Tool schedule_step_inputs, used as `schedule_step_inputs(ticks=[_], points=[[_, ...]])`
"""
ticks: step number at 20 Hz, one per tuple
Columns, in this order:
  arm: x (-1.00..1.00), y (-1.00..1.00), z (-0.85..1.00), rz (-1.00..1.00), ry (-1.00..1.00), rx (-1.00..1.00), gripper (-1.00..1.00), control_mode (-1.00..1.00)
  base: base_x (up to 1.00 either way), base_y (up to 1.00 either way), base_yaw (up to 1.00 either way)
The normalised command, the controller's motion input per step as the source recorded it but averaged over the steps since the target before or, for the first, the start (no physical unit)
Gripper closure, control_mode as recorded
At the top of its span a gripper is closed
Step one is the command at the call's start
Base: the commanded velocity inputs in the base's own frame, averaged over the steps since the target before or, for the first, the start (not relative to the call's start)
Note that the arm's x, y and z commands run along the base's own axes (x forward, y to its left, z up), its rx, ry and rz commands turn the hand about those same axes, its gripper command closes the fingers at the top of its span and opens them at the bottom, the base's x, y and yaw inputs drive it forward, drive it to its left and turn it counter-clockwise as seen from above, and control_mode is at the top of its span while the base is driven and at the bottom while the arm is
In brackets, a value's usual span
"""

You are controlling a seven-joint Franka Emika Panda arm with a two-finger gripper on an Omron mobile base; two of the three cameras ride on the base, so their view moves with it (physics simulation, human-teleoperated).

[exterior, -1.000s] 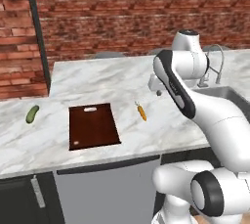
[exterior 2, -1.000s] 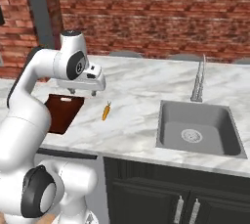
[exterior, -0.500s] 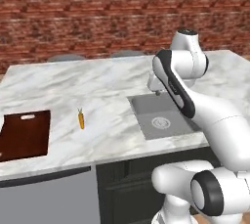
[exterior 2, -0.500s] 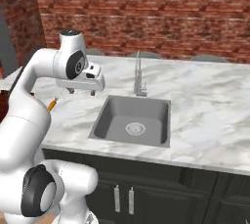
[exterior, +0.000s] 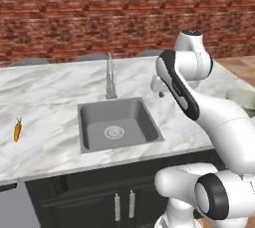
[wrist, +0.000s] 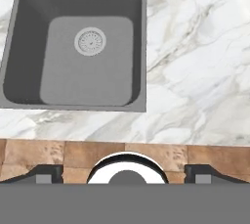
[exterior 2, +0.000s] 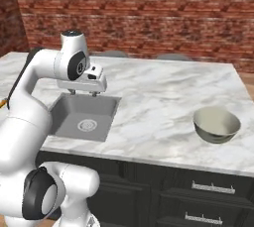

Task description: Place the two vegetables and bowl onto the tray for setting up a vegetable dip station.

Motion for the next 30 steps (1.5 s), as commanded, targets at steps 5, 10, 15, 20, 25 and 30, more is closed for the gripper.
schedule_step_inputs(ticks=[5, 10, 15, 20, 25, 30], points=[[0.0, 0.0, 0.0, 0.0, 0.0, 0.0, -1.0, 1.0, 0.28, -0.9, -0.03], [0.0, 0.0, 0.0, 0.0, 0.0, 0.0, -1.0, 1.0, 0.29, -0.87, -0.03], [0.0, 0.0, 0.0, 0.0, 0.0, 0.0, -1.0, 1.0, 0.31, -0.36, 0.01], [0.0, 0.0, 0.0, 0.0, 0.0, 0.0, -1.0, 1.0, 0.57, -0.33, 0.08], [0.0, 0.0, 0.0, 0.0, 0.0, 0.0, -1.0, 1.0, 0.51, -0.23, 0.06], [0.0, 0.0, 0.0, 0.0, 0.0, 0.0, -1.0, 1.0, 0.0, 0.0, 0.0]])
